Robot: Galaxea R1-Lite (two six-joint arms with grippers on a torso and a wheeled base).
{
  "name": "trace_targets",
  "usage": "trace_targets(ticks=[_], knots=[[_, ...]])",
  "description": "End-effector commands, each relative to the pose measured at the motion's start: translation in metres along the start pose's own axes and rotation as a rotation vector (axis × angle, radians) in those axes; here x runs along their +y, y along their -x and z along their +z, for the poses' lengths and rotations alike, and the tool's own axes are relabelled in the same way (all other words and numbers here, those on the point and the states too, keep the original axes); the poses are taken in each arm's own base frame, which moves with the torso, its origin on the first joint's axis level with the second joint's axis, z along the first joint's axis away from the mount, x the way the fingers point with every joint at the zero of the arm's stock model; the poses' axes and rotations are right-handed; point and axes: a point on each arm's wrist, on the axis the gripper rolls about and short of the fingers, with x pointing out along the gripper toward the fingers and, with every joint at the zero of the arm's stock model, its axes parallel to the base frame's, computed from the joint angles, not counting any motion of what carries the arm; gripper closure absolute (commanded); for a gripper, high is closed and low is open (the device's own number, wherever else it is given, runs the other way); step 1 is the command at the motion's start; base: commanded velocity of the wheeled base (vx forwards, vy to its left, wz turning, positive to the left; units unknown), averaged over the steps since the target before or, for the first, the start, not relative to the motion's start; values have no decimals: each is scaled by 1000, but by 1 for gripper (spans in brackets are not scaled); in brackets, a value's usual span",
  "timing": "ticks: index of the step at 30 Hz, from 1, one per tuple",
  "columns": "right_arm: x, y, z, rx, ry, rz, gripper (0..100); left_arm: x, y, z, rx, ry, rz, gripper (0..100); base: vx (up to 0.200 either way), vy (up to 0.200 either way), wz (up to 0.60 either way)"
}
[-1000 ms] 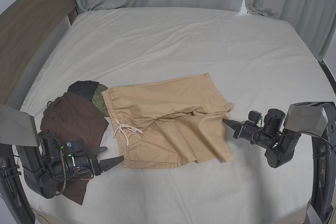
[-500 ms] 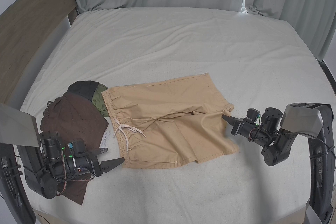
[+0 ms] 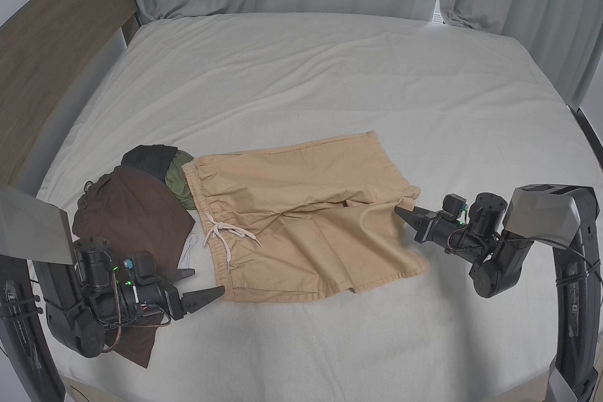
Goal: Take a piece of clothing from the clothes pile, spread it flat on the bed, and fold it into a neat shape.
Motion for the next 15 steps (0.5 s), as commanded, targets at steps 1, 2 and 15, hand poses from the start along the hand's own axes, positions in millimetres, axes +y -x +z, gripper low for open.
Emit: trace_targets(ticks=[1,2,15], knots=[[4,7,3,8,-6,-13,0,3,-3,-6,22,9,2,0,0,0,0],[6,13,6,9,-10,-33,0,3,-3,-7,26,8,2,0,0,0,0],[17,64,-1,148,-94,-1,0,5,-6,-14,48,26,3,0,0,0,0]])
